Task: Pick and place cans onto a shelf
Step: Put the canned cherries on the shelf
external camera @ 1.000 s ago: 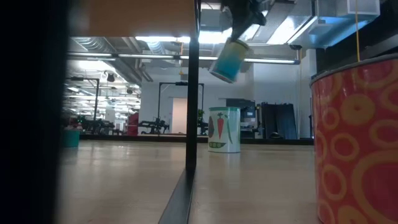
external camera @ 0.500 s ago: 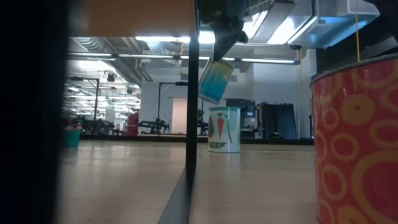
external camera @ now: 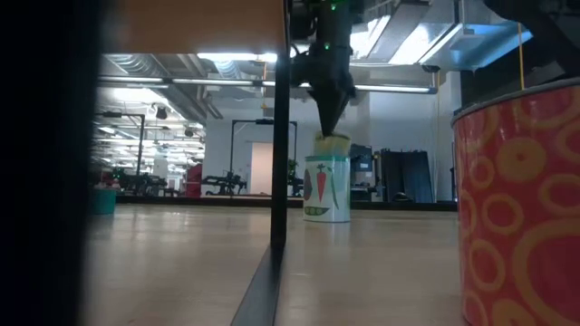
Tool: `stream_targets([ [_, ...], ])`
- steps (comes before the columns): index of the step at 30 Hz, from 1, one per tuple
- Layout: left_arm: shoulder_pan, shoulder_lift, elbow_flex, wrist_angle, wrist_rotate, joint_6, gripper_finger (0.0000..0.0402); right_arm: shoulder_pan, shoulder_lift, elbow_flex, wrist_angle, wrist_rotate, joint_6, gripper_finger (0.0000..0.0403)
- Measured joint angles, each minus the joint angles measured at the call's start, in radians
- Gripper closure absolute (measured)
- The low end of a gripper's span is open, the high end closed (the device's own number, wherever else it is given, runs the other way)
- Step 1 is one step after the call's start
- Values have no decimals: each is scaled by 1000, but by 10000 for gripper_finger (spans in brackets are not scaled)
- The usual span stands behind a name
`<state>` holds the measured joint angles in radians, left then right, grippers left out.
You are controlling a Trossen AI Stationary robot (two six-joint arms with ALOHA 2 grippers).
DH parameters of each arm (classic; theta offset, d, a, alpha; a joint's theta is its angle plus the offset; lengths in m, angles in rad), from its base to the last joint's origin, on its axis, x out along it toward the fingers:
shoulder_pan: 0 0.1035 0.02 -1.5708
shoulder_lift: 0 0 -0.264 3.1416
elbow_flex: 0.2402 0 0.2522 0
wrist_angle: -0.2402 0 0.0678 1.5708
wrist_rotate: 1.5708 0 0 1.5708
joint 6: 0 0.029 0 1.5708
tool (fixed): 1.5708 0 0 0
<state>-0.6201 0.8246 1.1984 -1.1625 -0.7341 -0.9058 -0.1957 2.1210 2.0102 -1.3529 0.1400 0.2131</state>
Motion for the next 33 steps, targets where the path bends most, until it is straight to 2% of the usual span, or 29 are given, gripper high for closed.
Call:
stream_targets([
  [5, 0, 0, 0, -2, 0, 0, 401, -1, 30, 0, -1, -65, -40, 403],
  [26, 0, 0, 0, -3, 2, 0, 401, -3, 41, -1, -11, -62, -61, 389],
  [33, 0, 0, 0, -4, 56, 0, 401, -2, 41, -1, 11, -53, -66, 388],
])
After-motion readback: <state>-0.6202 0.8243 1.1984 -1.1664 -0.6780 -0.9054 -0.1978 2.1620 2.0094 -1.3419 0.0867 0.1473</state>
